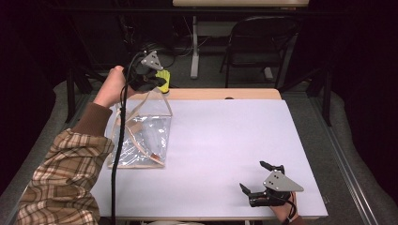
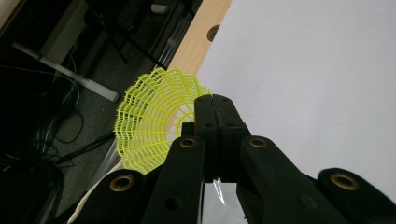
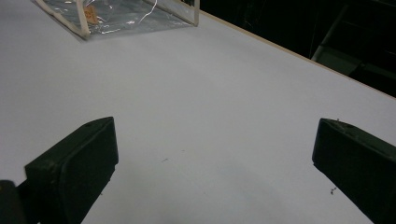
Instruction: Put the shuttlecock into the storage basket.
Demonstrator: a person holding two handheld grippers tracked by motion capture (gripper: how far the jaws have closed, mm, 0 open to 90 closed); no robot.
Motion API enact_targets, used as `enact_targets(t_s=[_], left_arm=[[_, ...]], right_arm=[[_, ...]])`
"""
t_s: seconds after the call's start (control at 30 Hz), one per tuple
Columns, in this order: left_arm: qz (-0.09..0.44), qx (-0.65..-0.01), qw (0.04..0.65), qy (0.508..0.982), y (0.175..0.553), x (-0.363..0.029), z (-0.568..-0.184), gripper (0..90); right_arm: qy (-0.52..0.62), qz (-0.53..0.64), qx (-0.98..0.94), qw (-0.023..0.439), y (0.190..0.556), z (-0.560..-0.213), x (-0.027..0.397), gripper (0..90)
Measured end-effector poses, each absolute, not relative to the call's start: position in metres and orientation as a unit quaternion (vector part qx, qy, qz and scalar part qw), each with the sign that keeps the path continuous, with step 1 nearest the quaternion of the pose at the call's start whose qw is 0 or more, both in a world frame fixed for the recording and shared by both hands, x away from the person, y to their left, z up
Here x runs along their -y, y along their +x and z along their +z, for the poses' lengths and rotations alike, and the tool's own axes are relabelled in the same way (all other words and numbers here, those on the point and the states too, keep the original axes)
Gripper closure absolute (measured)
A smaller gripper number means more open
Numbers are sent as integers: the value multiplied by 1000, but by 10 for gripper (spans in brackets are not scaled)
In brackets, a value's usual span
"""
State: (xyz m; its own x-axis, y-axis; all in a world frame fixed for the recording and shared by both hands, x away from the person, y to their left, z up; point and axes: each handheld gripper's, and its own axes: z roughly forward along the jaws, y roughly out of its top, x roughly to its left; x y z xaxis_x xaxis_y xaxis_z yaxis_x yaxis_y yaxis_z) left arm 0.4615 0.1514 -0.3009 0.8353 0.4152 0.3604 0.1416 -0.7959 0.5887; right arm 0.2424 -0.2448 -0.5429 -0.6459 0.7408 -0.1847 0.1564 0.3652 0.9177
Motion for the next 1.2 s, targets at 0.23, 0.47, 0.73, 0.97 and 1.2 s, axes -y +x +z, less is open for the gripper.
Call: enact_targets(t_s=[0.23, 0.47, 0.73, 0.97, 1.2], left_arm=[[245, -158, 278, 915, 466, -158, -296, 900], [250, -162, 280, 913, 467, -161, -291, 900], [256, -164, 279, 911, 468, -165, -284, 900], [262, -170, 285, 906, 469, -169, -278, 900], [269, -175, 285, 903, 469, -174, -275, 900]], right_arm=[[291, 482, -769, 303, 243, -543, 245, 0], [291, 483, -768, 303, 243, -543, 245, 0], [290, 483, -768, 304, 243, -543, 245, 0], [291, 483, -768, 304, 243, -543, 245, 0], [292, 482, -768, 303, 243, -543, 245, 0]])
